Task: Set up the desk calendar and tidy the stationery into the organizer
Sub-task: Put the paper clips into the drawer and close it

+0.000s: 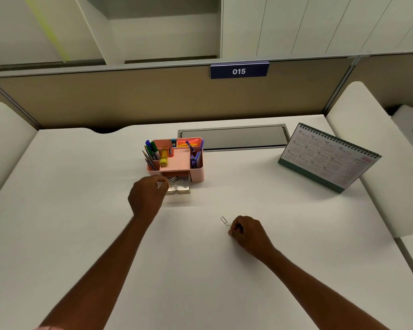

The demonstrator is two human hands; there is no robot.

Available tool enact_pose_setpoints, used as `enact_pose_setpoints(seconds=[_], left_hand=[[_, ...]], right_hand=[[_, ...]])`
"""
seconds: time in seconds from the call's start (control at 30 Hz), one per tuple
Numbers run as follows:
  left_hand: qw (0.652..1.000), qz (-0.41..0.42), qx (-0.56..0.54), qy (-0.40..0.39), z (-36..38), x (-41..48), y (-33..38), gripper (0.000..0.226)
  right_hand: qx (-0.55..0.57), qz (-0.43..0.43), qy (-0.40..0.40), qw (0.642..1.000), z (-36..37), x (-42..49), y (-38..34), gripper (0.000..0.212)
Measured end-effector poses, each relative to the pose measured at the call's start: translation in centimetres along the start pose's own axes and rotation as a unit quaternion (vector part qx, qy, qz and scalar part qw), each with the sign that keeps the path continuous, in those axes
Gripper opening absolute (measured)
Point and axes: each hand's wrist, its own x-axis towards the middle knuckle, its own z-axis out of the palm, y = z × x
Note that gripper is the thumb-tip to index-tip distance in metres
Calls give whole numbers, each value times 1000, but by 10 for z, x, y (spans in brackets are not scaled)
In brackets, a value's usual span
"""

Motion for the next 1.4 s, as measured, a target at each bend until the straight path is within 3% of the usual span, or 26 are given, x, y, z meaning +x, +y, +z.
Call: enact_pose_setpoints(seconds=[0.23,0.4,0.53,0.63,0.7,0.83,0.93,1.03,1.23,1.33,1.4], left_hand=[[984,32,140,-103,21,39,6,15],[979,6,168,-116,35,46,10,20],[994,-9,91,-60,28,27,26,27],[995,87,3,43,23,-9,37,22],[989,128,-46,59,28,-35,41,18],[984,135,-102,-59,54,-84,37,15],[978,129,-66,-152,80,-103,26,16],[969,133,-25,-209,97,-107,23,23],[964,160,-10,-215,112,-108,22,29],[963,175,-7,-206,113,-106,25,26],[961,192,0,-199,113,-105,24,24]], right_hand=[[-3,-4,1,1000,0,4,-3,12],[-3,-1,8,1000,0,4,-1,11],[-11,-9,34,999,2,2,0,6],[-17,-8,49,999,7,0,1,8],[-20,-18,70,997,12,1,0,10],[-88,-53,97,990,19,3,-13,15],[-193,-92,117,970,22,6,-26,14],[-319,-136,93,933,21,9,-35,31],[-441,-225,81,865,19,11,-32,21],[-457,-225,85,857,15,10,-32,33],[-441,-221,88,865,14,12,-30,25]])
